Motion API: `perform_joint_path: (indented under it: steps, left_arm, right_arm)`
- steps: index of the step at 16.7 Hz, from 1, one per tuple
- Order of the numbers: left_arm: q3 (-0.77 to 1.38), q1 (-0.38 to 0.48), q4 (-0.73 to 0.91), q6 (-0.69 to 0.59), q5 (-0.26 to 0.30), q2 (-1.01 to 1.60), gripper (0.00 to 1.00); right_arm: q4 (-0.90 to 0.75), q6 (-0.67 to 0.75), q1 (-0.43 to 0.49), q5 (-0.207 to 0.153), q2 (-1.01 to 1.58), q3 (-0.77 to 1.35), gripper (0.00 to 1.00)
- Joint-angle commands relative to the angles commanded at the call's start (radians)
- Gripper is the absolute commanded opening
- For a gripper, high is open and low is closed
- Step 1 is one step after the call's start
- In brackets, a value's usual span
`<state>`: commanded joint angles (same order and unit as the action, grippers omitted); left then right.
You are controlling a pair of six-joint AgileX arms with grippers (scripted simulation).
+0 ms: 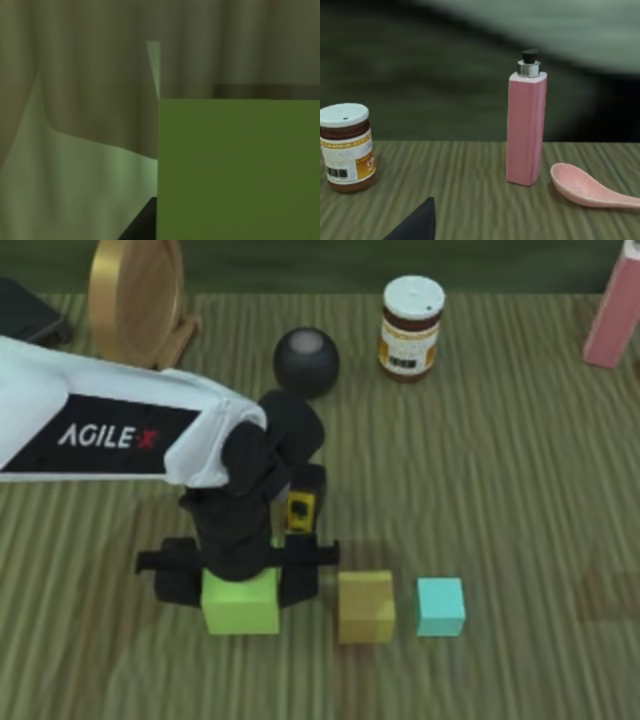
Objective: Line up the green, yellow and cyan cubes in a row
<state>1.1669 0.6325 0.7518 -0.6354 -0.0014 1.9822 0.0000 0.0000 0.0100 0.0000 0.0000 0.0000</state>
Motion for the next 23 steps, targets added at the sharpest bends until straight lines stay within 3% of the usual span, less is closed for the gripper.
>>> perform_joint_path:
  steps: [9, 19, 23]
  left_arm:
    - [0.0, 0.0, 0.0, 0.0, 0.0, 0.0, 0.98]
    - [0.003, 0.0, 0.004, 0.0, 0.0, -0.002, 1.0]
    - [0.069, -0.009, 0.119, -0.005, -0.001, -0.049, 1.0]
  right_arm:
    - [0.0, 0.0, 0.0, 0.0, 0.0, 0.0, 1.0]
    - [0.0, 0.0, 0.0, 0.0, 0.0, 0.0, 1.0]
    - [0.0, 0.0, 0.0, 0.0, 0.0, 0.0, 1.0]
